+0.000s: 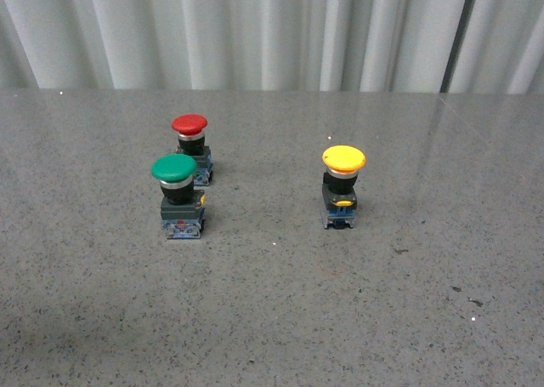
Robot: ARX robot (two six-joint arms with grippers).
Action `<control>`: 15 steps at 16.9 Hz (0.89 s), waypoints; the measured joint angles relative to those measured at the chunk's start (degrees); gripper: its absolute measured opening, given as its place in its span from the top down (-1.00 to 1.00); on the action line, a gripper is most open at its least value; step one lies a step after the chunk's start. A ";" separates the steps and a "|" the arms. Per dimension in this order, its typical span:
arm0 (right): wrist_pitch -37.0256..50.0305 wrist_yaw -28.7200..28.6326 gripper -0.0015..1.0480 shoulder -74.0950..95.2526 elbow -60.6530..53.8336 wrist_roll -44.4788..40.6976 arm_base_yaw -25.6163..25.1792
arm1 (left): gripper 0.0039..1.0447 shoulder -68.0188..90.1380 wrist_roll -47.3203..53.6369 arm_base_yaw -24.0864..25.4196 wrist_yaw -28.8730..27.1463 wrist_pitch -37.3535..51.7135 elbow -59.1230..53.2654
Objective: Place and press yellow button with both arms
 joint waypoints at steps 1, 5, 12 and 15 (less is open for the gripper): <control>0.00 0.00 -0.87 0.00 0.00 -0.02 0.00 | -0.05 -2.82 -1.40 3.02 1.92 0.70 -3.74; 0.02 0.00 -0.87 0.00 0.00 0.00 0.00 | 0.79 -11.52 -2.93 11.56 11.63 2.67 -15.47; 0.00 -0.02 -0.87 0.00 0.00 0.00 0.00 | 0.97 -21.70 -3.17 21.18 21.14 2.45 -25.24; 0.00 -0.02 -0.87 0.00 0.00 0.00 0.00 | 0.97 -24.92 -3.15 24.57 24.74 1.29 -27.26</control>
